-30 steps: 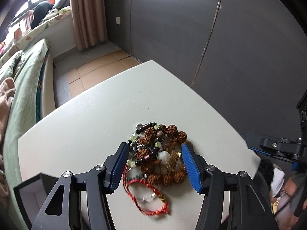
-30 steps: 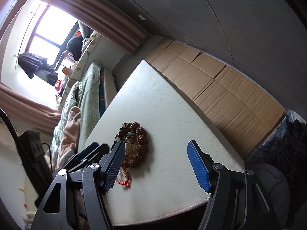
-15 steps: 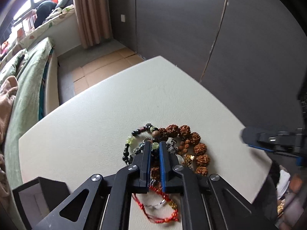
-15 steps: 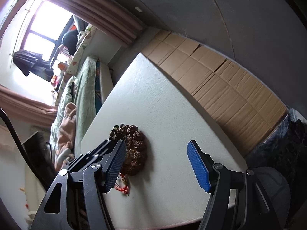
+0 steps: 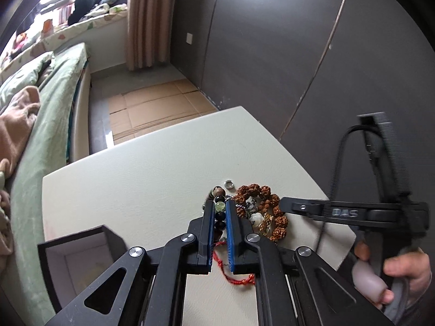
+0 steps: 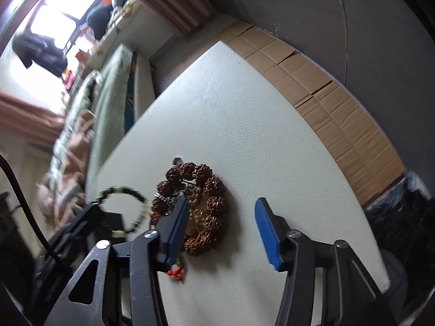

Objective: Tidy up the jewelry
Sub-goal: 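Lift the dark bead bracelet with the left tool while the right tool grasps the brown bead bracelet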

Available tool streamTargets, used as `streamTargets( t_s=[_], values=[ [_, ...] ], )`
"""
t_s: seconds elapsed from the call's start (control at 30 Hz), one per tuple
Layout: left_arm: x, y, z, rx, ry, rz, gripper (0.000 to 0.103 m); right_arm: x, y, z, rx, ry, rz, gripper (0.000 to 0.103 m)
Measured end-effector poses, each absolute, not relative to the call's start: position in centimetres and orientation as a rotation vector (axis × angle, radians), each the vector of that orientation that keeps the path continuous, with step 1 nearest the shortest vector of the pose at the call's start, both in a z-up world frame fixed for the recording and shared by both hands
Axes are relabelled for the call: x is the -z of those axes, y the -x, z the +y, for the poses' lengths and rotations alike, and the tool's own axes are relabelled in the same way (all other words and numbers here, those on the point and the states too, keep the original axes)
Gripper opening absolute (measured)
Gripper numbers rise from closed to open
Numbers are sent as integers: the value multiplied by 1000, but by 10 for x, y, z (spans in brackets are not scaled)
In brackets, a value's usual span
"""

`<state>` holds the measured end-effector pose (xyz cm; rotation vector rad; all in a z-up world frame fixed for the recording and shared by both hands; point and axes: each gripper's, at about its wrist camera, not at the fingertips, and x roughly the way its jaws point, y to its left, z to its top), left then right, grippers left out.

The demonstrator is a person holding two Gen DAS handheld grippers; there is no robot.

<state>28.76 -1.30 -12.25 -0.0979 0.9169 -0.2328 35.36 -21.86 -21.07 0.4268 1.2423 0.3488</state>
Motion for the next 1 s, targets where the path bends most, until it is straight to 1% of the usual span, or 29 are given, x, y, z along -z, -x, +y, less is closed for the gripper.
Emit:
streamTargets(
  t_s=[0.03,0.13,0.2,0.43,0.5,0.53,0.57,0.67,0.83,1.0],
  values=[
    [121,-286,-8,232,112,915,8,210,-357,-214,-345,-390,1252,47],
    [116,-280,1,223,132,904,8,210,-363,-199,-326,-286,1290,34],
    [112,-275,7,218,146,895,8,212,-365,-192,-301,-221,1306,28],
    [102,-259,30,187,196,865,8,209,-368,-164,-253,28,1315,28],
    [100,-254,37,179,212,858,8,208,-368,-157,-241,96,1315,25],
    [98,-252,39,175,218,853,8,208,-369,-156,-240,112,1314,20],
    [96,-249,42,173,223,849,8,207,-370,-157,-247,116,1317,20],
    [90,-240,52,161,235,829,8,202,-371,-170,-300,6,1336,19],
    [85,-229,67,138,264,812,8,162,-359,-181,-369,-54,1242,19],
    [78,-217,77,133,279,791,8,121,-344,-172,-412,-18,1159,19]
  ],
)
